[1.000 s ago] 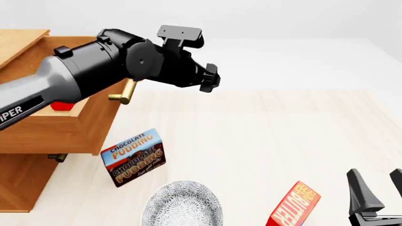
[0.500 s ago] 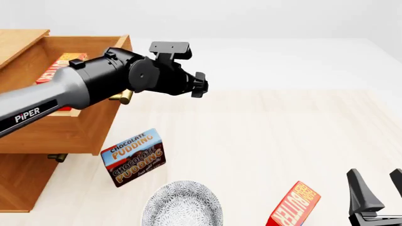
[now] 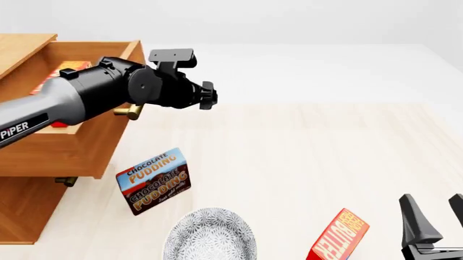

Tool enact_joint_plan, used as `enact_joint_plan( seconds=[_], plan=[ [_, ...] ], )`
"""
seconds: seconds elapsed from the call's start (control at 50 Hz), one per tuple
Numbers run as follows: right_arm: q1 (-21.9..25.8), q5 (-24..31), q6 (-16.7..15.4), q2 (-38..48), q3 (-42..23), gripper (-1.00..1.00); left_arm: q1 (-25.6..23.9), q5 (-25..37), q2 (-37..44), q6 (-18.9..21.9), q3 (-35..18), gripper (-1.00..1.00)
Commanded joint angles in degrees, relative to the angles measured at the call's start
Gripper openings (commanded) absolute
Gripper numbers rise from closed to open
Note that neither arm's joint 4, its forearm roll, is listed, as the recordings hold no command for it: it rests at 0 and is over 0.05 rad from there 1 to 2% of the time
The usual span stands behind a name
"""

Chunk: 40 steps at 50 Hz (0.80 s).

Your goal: Put the butter at the front in the top drawer of the cabinet and close it.

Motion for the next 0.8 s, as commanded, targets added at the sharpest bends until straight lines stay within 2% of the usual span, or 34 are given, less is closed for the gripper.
enact_joint_plan(
  seconds=[0.02,0.56,0.8],
  plan=[
    [0.0,-0.3,0.0,0.3,0.0,1.0,2.5,-0.4,-0.6,-0.3,1.5,1.0],
    [0.0,-0.6,0.0,0.7,-0.1,1.0,9.9,-0.3,-5.6,0.8,6.6,1.0],
    [0.0,-0.2,0.0,0.3,-0.1,1.0,13.0,0.3,-6.5,2.6,7.9,1.0]
  ],
)
